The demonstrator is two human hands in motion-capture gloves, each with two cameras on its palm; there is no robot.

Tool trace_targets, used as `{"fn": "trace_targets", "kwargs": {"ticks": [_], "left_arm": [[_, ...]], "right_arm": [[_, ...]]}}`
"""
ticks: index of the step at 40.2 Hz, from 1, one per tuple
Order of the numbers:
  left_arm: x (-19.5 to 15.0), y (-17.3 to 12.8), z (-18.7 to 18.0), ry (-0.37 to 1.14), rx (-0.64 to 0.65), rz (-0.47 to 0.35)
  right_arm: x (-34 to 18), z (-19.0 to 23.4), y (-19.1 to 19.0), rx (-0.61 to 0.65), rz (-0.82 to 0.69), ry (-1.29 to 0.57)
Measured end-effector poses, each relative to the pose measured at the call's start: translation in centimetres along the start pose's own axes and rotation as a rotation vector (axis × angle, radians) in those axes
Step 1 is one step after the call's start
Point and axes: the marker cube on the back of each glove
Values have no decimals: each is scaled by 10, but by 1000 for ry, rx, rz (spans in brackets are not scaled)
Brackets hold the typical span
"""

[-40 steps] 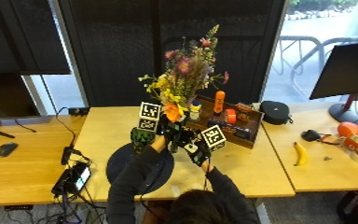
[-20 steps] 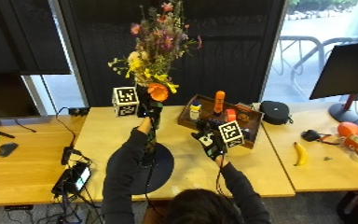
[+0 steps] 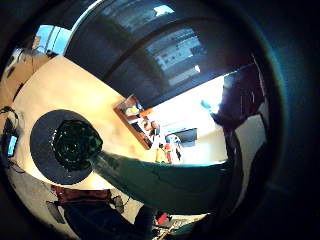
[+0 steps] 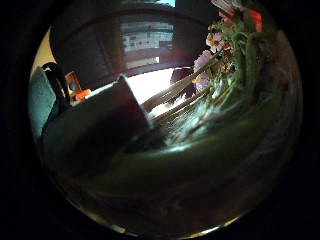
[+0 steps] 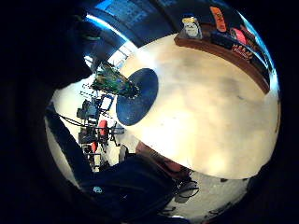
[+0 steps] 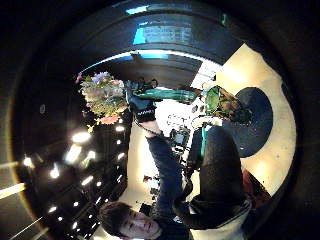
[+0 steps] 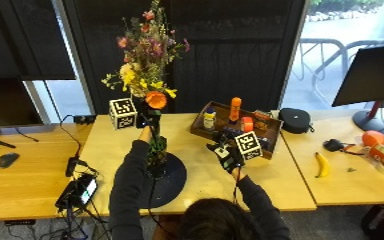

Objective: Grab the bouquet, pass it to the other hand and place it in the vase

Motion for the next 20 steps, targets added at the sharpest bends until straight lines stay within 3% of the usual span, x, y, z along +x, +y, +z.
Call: {"fn": "trace_targets", "kwargs": {"ticks": [2,7,10,15,20], "left_arm": [[-29,-11,5,-19,-22,-14],[-91,-2,1,-56,-93,-98],[-153,6,-4,-118,-265,-189],[-240,42,-37,-358,-598,-351],[-266,51,-76,-442,-651,-360]], "right_arm": [[9,-1,-3,0,4,0],[20,-3,-6,1,22,-5],[25,-6,-3,-5,45,-12],[49,-16,-1,-9,81,-7],[80,-28,2,5,124,-23]]}}
